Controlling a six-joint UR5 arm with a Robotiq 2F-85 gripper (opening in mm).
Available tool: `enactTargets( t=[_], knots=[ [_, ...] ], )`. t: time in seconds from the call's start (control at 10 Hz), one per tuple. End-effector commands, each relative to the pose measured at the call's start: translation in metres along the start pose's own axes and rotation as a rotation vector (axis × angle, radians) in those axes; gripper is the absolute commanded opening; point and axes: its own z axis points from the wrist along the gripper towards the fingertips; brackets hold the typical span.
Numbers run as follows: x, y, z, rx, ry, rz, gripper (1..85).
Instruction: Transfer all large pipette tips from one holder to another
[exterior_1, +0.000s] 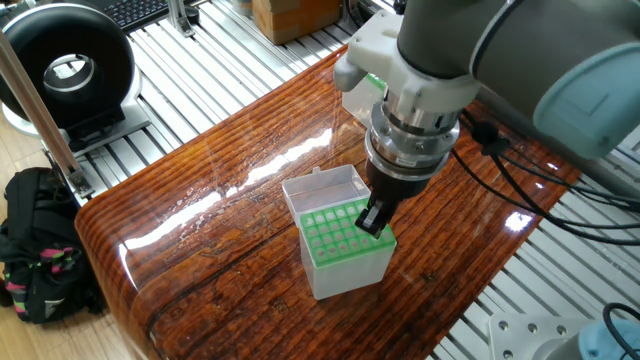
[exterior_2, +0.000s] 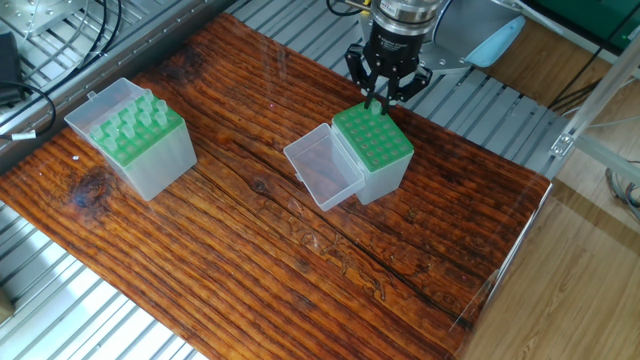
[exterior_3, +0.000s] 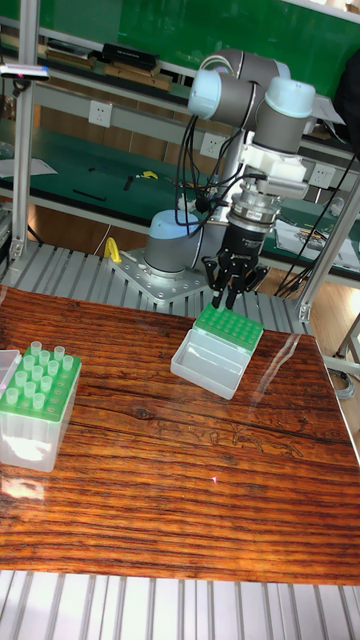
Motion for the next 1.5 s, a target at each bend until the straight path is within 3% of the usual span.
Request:
enactTargets(
  t=[0.0, 0.6, 1.4],
  knots=[
    [-0.0023, 0.002, -0.0006, -0.009, -0.006, 0.003, 29.3],
    [0.0033, 0.0014, 0.001, -0.007, 0.015, 0.007, 25.0],
    [0.0054, 0.001, -0.001, -0.003, 0.021, 0.025, 12.0]
  ],
)
